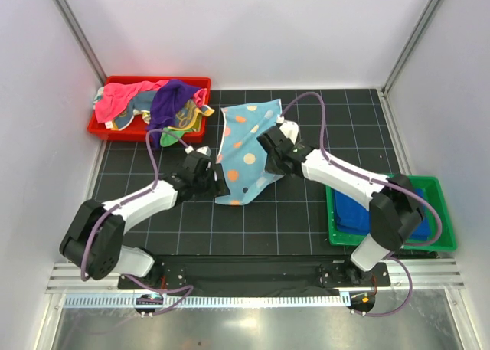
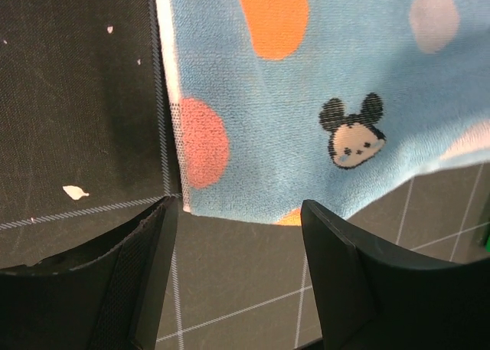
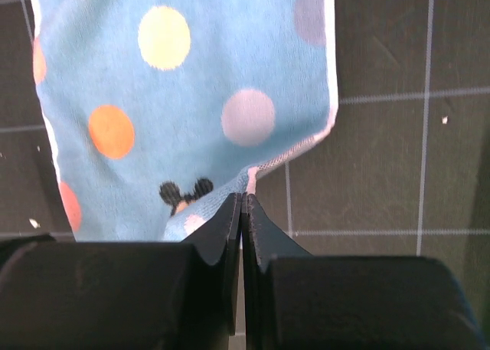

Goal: Fold and stack the towels
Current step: Flatten out the crumpled towel

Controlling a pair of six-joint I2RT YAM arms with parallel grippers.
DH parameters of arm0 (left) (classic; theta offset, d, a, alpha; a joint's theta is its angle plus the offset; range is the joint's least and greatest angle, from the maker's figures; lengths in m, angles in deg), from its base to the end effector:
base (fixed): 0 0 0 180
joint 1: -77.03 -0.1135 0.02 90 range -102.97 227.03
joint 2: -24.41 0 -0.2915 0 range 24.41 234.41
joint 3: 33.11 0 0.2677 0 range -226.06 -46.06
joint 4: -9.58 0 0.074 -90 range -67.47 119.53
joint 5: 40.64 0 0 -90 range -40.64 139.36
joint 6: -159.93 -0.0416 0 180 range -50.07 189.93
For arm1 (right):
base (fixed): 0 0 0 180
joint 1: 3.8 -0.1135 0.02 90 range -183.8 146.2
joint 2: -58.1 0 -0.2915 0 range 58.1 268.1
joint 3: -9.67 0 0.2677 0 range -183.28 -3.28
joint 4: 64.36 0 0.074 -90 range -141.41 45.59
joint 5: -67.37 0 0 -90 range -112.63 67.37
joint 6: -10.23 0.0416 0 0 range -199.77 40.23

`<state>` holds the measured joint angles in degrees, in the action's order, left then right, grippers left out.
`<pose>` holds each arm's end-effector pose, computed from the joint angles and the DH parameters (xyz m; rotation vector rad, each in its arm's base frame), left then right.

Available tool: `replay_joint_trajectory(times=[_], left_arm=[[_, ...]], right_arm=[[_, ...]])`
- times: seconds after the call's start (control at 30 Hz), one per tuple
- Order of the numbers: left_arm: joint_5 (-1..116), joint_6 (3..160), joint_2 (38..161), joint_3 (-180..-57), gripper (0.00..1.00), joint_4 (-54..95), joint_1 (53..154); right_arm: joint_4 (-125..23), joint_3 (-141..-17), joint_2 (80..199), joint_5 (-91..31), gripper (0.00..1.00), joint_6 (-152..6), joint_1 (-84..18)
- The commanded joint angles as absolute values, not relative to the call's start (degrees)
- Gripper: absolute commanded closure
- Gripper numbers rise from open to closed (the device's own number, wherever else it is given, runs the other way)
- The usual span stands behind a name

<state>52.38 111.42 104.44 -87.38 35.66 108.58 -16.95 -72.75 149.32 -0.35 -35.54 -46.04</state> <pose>0.2392 -0.1494 0.1934 -0.1997 2.5675 -0.5846 0.2722 0.2258 0.2705 0.1891 2.4473 0.1583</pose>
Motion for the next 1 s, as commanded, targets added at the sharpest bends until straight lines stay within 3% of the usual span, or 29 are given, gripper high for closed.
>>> replay_joint_trajectory(times=[0.0,0.47,0.97], left_arm=[[53.0,110.7,101.0,-88.6,0.31,35.6,108.8],[51.1,112.8,97.2,-85.9,0.34,38.9,111.0],[52.0,116.9,93.8,-81.7,0.33,37.1,111.2]], right_arm=[[-15.6,-78.3,151.7,-0.3,0.92,-38.2,-44.3],[-16.3,-90.4,165.4,-6.8,0.93,-41.0,-38.4],[-20.2,-91.7,171.2,-8.7,0.94,-43.7,-37.6]])
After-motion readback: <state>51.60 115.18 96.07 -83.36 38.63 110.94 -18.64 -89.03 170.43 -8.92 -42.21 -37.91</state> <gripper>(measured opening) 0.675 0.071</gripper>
